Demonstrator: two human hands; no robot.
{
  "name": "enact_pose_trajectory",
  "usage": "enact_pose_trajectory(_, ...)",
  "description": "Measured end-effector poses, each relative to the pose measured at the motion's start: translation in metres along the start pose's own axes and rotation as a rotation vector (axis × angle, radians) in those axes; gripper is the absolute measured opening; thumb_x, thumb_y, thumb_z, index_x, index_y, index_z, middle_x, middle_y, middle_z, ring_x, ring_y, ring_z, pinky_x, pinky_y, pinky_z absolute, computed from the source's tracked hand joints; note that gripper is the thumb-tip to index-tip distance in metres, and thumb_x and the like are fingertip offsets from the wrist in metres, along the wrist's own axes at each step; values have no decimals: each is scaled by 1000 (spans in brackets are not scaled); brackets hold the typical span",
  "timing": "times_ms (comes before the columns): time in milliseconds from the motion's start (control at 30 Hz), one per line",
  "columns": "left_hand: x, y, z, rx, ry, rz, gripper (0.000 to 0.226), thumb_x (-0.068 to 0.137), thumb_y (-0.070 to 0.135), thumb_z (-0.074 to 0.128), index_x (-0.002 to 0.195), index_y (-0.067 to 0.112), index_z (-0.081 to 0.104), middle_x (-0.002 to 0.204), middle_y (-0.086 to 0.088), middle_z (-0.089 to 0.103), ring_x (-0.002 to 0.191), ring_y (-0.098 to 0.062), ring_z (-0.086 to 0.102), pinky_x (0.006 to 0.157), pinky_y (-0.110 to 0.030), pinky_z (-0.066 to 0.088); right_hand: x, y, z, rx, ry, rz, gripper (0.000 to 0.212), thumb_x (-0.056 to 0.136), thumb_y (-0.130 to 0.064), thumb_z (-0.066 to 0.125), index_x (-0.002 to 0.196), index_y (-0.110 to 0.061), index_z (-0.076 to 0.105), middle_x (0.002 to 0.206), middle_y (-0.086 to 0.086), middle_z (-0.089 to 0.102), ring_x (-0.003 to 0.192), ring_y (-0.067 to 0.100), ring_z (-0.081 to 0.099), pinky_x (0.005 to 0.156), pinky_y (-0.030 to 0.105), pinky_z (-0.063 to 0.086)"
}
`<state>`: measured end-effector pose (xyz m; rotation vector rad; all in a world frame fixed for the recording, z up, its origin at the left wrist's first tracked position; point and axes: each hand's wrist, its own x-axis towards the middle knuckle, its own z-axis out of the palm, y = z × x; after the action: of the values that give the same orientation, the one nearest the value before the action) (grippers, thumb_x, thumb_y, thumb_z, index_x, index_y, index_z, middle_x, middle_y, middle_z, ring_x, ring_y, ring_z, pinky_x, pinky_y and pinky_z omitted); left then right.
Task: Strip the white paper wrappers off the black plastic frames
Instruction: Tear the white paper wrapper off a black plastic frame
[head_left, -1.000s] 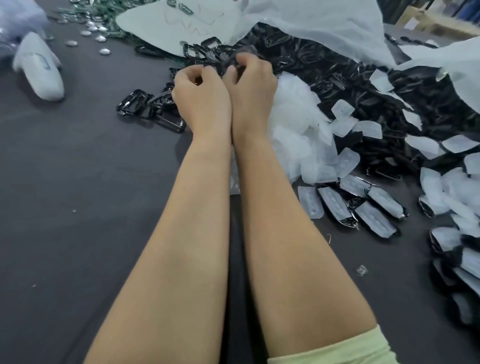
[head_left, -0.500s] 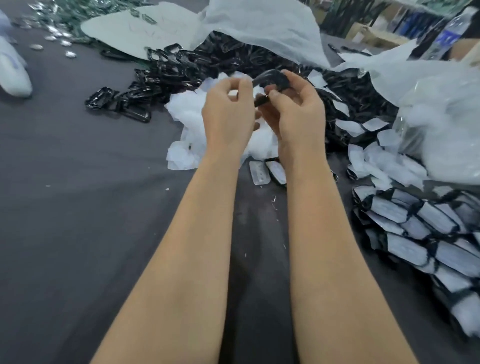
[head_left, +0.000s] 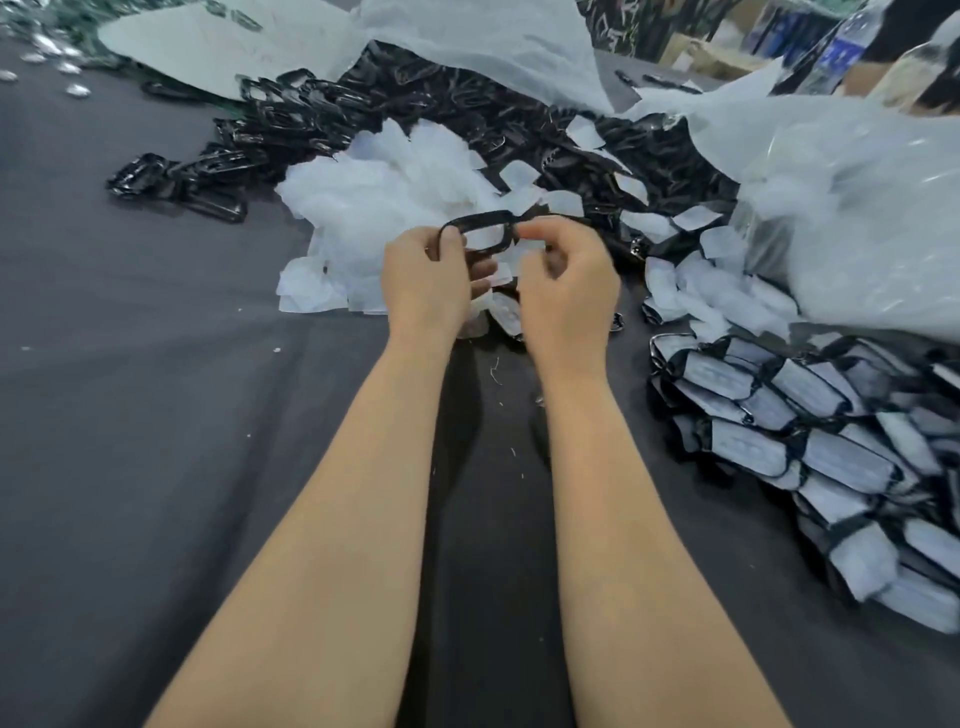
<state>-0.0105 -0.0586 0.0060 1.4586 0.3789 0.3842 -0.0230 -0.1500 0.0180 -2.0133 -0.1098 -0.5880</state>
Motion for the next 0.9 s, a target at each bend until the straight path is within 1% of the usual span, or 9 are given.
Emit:
enact_pose_trajectory(67, -1, -3, 0, -83, 6, -37, 29, 100, 8, 41, 74, 11, 53, 66, -2, 61, 50, -4, 65, 49, -18, 51, 8, 11, -6, -198, 82, 87, 32, 90, -1, 44, 111, -6, 68, 128, 9, 57, 124, 20, 48, 102, 20, 33)
enact_pose_trajectory(133, -3, -3, 0, -118, 19, -39, 21, 100, 8, 41, 83, 11, 52, 70, -3, 62, 51, -5, 65, 50, -18, 51, 17, 23, -10, -427, -20, 211, 36, 96, -11, 40, 126, -10, 61, 149, 11, 38, 140, 25, 27, 115, 31, 22)
enact_pose_trajectory(167, -3, -2, 1, -144, 24, -40, 15, 100, 8, 42, 89, 12, 51, 72, -4, 62, 51, -5, 64, 51, -19, 51, 21, 28, -11, -511, -95, 258, 38, 98, -15, 38, 131, -12, 57, 154, 11, 29, 144, 27, 19, 118, 36, 16)
enact_pose_trajectory(233, -3, -2, 2, -175, 32, -30, 10, 99, 7, 42, 94, 13, 48, 73, -4, 62, 51, -6, 64, 52, -19, 51, 28, 31, -9, -601, -211, 319, 40, 100, -22, 35, 137, -15, 50, 159, 10, 17, 147, 29, 9, 120, 42, 10)
enact_pose_trajectory(300, -4, -2, 2, -171, 41, -10, 11, 99, 6, 42, 94, 14, 49, 73, -4, 64, 51, -6, 64, 53, -20, 51, 33, 33, -4, -641, -274, 365, 42, 101, -26, 31, 141, -15, 44, 161, 6, 11, 148, 29, 3, 119, 48, 5)
enact_pose_trajectory(433, -5, -1, 2, -180, 28, 3, 13, 98, 4, 43, 94, 12, 52, 74, -4, 64, 50, -6, 62, 59, -22, 54, 35, 36, 3, -677, -248, 400, 49, 102, -31, 30, 145, -8, 33, 159, 3, 17, 147, 30, 2, 117, 54, 2)
enact_pose_trajectory(633, -7, 0, 3, -180, 14, -11, 14, 98, 4, 43, 96, 14, 53, 75, -3, 65, 51, -6, 61, 56, -19, 53, 39, 35, 6, -665, -272, 400, 45, 100, -30, 33, 144, -20, 35, 161, 2, 10, 147, 31, -6, 115, 58, -2)
enact_pose_trajectory(733, -6, 0, 3, -178, 13, -20, 14, 98, 4, 42, 97, 13, 53, 75, -3, 65, 50, -5, 61, 55, -18, 51, 41, 35, 8, -677, -296, 414, 48, 101, -32, 30, 147, -20, 30, 161, 2, 11, 147, 31, -4, 115, 59, -3)
enact_pose_trajectory(900, -7, 0, 5, -166, 1, -16, 12, 98, 5, 42, 99, 11, 52, 77, -4, 65, 50, -4, 60, 55, -18, 52, 38, 35, 8, -631, -225, 393, 51, 102, -40, 25, 146, -16, 34, 159, 2, 18, 147, 29, 0, 115, 59, -2)
